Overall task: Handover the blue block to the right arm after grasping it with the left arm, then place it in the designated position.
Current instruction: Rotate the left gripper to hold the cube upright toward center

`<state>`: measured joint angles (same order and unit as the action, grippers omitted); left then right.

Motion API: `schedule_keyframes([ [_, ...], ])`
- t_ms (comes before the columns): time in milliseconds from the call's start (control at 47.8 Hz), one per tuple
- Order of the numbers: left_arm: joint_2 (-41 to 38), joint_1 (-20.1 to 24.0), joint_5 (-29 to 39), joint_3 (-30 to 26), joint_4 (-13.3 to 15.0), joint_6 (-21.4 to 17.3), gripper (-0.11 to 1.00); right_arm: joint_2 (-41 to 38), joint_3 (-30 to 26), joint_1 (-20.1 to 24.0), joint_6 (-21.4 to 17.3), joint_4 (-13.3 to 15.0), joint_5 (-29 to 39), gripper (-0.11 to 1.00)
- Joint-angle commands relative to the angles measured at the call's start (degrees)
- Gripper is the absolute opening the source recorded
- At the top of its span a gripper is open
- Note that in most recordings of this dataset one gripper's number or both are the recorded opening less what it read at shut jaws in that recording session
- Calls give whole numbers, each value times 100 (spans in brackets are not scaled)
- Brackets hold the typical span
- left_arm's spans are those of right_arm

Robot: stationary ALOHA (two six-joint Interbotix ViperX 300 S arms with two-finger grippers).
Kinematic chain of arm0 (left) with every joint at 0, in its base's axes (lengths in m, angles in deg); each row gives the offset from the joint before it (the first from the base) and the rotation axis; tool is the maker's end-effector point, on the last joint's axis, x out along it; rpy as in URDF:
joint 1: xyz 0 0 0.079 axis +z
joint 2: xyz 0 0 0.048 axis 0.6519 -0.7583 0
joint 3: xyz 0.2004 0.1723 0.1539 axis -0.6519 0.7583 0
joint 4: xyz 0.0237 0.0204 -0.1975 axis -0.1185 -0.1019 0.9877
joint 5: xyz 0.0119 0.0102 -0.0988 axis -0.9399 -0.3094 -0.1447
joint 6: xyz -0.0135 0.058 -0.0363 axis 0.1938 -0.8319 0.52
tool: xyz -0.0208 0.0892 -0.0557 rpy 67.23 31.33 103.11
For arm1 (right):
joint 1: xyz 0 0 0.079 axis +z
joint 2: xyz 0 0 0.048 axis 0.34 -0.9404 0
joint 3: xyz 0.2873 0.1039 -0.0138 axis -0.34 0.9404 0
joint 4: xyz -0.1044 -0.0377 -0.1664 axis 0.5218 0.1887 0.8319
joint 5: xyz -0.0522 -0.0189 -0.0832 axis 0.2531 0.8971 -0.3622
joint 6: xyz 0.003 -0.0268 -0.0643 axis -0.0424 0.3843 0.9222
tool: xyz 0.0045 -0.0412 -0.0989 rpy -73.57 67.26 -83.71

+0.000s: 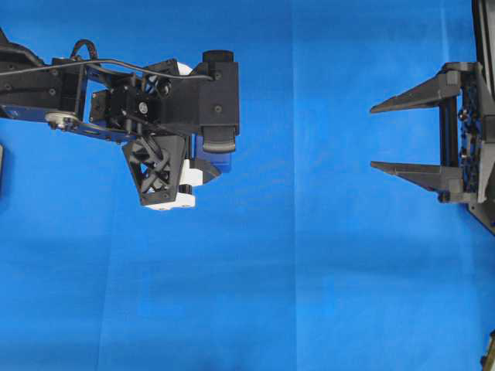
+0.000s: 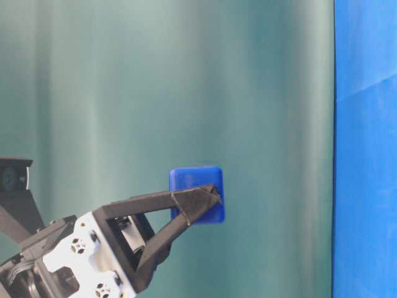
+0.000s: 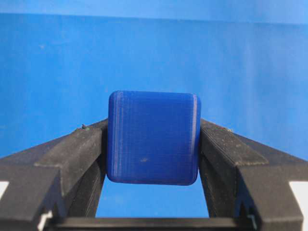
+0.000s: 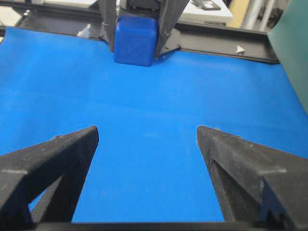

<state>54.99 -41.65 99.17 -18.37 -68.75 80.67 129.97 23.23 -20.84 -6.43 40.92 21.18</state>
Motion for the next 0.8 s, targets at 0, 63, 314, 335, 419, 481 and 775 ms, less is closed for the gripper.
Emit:
schedule_keyframes([
  [0, 176, 0, -26, -114, -18, 0, 49, -18, -141, -9, -9, 0, -62, 96],
  [63, 176, 0, -26, -114, -18, 0, 49, -18, -141, -9, -9, 0, -62, 96],
  [314, 176, 0, -44, -105, -35, -9, 49, -18, -141, -9, -9, 0, -53, 96],
  [335, 176, 9, -44, -105, -35, -9, 49, -18, -141, -9, -9, 0, -53, 96],
  [419, 176, 9, -44, -105, -35, -9, 49, -18, -141, -9, -9, 0, -53, 96],
  [481, 176, 9, -44, -105, -35, -9, 49, -18, -149, -9, -9, 0, -53, 96],
  [775, 176, 9, -44, -114, -35, -9, 49, -18, -141, -9, -9, -9, -53, 96],
])
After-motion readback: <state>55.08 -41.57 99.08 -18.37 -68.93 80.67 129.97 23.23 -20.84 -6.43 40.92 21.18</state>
